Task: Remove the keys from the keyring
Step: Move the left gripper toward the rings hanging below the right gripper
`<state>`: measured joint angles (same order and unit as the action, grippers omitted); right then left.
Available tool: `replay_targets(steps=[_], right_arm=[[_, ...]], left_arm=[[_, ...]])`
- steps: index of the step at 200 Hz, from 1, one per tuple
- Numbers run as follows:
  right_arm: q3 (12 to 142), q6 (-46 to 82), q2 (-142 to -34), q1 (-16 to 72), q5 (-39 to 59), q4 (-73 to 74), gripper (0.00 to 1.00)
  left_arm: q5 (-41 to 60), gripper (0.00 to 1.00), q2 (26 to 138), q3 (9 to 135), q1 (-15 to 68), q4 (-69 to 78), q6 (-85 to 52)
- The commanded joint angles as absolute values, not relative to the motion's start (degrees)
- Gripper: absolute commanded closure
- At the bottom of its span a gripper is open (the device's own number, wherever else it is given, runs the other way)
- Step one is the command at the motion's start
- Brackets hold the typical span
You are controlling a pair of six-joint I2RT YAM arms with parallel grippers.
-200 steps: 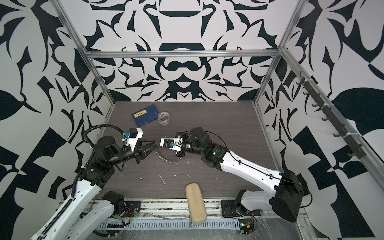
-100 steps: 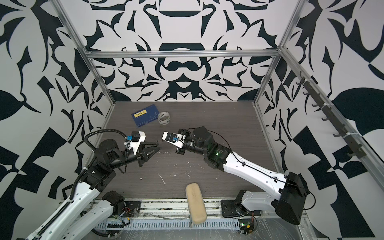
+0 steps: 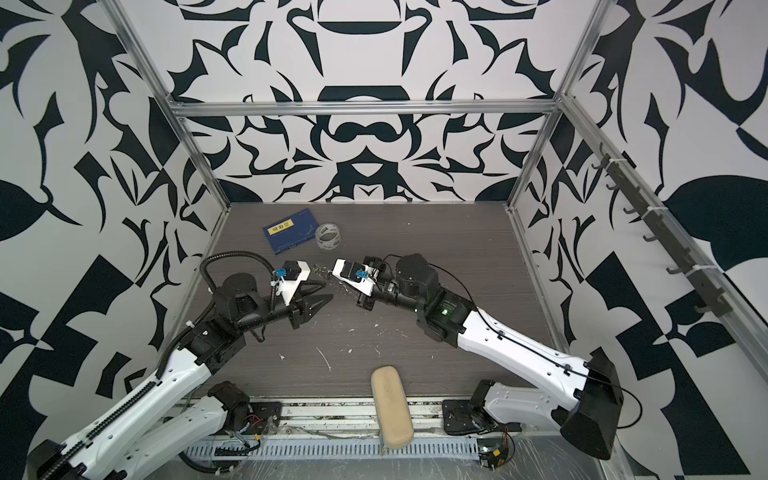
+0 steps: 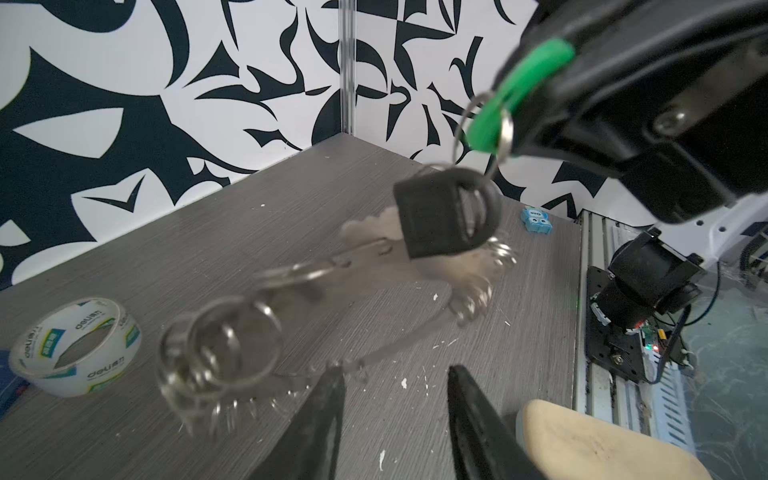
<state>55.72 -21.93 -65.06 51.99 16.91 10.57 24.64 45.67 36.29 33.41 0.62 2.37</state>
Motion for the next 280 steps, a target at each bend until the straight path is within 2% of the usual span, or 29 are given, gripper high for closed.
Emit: replay_targets(steps=[1,83,117,177,213,259,280], right_arm=[[57.88,-19.94,-63.81,52.12,17.84,11.64,1.00],[58.86,-17.53,-64.82,52.12,18.61,12.33,1.00],[59.02,-17.36,-65.08,52.12,18.60,12.30,1.00],[59.69,-17.31,-65.74,52.12,18.80,11.73,1.00],[59.94,-17.32,-66.00,52.14,18.59,11.48,1.00],[59.96,-17.44,-66.02,52.14,18.80,10.99,1.00],[59.24,-18.45,-65.43,52.12,19.64,12.55,1.00]], left_arm=[[26.35,0.55,45.83,38.59,33.62,3.53,3.82],[24.98,0.75,44.85,37.73,38.06,8.99,4.24],[22.82,0.80,44.67,37.91,38.23,9.62,4.21],[18.95,0.81,43.27,37.79,38.36,10.70,4.26],[20.26,0.80,42.15,37.45,38.49,11.08,4.48],[23.17,0.72,40.22,36.16,38.50,14.59,5.15],[25.17,0.68,40.07,37.13,38.50,10.75,7.23]])
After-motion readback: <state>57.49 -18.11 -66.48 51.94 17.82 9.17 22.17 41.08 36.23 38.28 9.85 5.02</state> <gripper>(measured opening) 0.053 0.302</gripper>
